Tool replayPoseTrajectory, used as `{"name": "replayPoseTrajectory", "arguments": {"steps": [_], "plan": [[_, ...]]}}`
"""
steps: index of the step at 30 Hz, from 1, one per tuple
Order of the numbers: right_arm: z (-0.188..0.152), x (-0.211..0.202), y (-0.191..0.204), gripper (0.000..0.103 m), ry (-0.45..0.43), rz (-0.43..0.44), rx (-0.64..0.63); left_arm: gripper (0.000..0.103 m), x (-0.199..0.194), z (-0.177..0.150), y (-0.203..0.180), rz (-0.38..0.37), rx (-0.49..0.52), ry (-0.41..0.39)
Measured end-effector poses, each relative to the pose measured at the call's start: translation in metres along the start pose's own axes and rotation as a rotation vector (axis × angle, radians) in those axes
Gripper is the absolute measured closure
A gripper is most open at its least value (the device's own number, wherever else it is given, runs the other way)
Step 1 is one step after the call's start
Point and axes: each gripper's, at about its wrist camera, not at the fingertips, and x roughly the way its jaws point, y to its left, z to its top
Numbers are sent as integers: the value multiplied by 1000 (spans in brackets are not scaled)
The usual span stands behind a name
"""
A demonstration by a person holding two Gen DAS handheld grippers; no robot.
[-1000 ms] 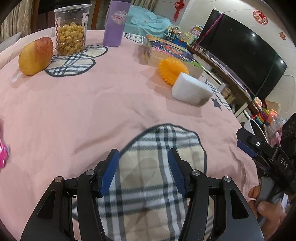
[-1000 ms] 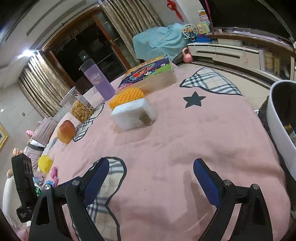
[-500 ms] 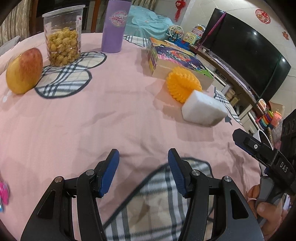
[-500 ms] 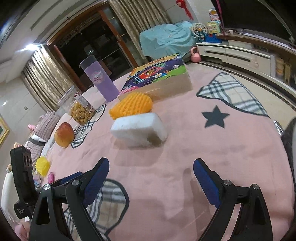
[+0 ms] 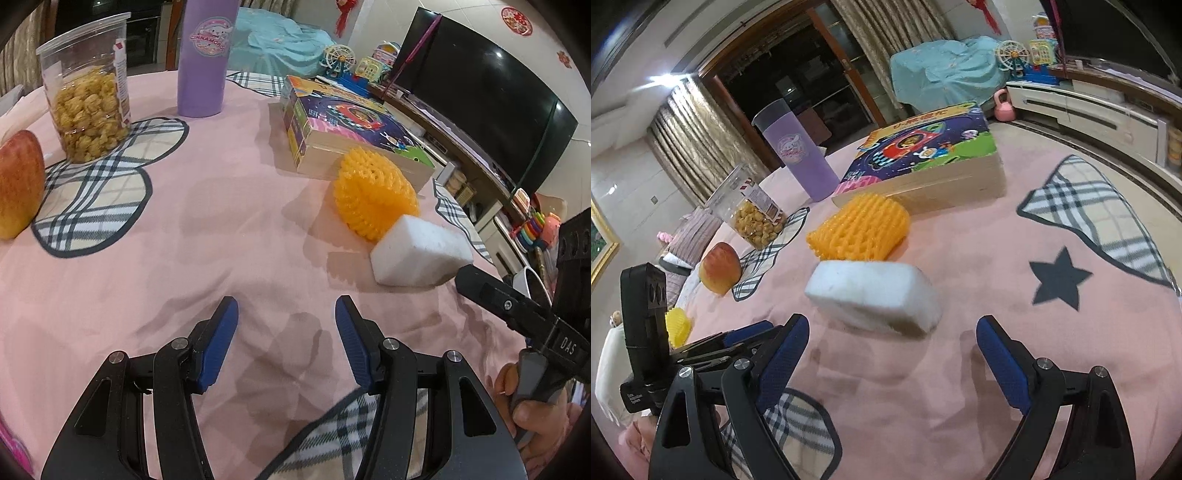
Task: Collect trash
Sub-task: 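Move both open tools back over the table toward the orange net and white sponge, then grasp the orange foam net with the left tool while the right tool grasps the white sponge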
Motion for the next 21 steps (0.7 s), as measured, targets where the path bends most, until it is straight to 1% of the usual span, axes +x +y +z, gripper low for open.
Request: {"name": "replayPoseTrajectory", "arguments": {"steps": [3, 5, 6, 7, 8, 9, 10, 12, 16, 19, 21], "plan": [[3, 6, 4, 12, 7, 11, -20, 48, 4, 5, -2, -2, 8, 0], [4, 11, 4, 24, 12, 12, -25, 48, 6, 8, -4, -6, 11, 0], [5, 13, 4, 42, 21, 11, -22, 48, 8, 10, -5, -9, 13, 1], [5, 16, 2, 53, 33, 0, -16, 48, 9, 12, -6, -10, 15, 2], [5, 15, 0, 55, 30, -6, -10, 48, 11, 14, -7, -11, 16, 2], [5, 14, -3, 63, 26, 1, -1, 48, 12, 15, -8, -15, 18, 2], [4, 12, -6, 67, 22, 8, 11, 48, 13, 17, -10, -20, 18, 2], [3, 6, -11, 74, 13, 23, 37, 48, 16, 20, -14, -34, 20, 3], [-3, -13, -16, 78, -11, 8, 46, 48, 24, 30, -24, -57, 21, 0], [-10, -29, -22, 78, -23, -34, 53, 48, 26, 37, -31, -91, 12, -5], [-15, -39, -30, 78, -28, -36, 76, 48, 27, 40, -38, -110, 20, -12]]}}
